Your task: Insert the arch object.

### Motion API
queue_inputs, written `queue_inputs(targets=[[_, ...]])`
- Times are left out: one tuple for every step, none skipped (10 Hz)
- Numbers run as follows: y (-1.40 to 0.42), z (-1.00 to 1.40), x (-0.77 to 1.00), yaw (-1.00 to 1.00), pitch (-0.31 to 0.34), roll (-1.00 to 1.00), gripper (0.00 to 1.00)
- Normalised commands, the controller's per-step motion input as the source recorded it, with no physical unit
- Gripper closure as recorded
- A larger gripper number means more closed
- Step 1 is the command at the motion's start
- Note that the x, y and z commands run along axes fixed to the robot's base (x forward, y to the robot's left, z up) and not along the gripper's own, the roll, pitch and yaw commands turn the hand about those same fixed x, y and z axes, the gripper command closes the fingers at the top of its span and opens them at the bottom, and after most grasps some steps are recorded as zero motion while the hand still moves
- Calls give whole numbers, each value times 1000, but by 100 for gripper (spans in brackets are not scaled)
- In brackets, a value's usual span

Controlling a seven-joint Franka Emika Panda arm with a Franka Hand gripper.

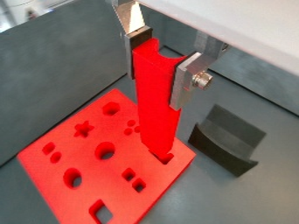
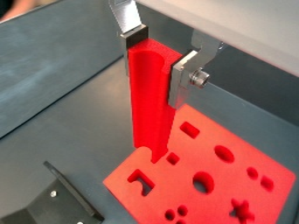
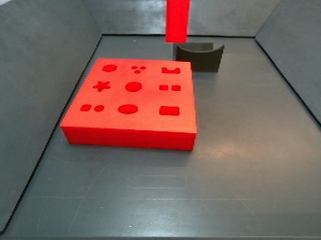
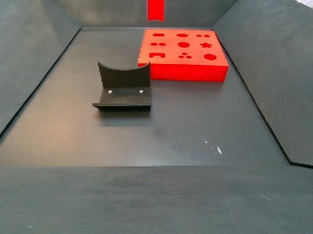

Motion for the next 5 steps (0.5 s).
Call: queue_inputs(targets=[[109, 0, 54, -254, -11, -44, 100], [0, 0, 17, 0, 0, 0, 100], [214, -314, 0, 106, -19, -37, 100], [334, -334, 0, 274, -47, -249, 100], [149, -269, 0, 177, -76, -267, 100]])
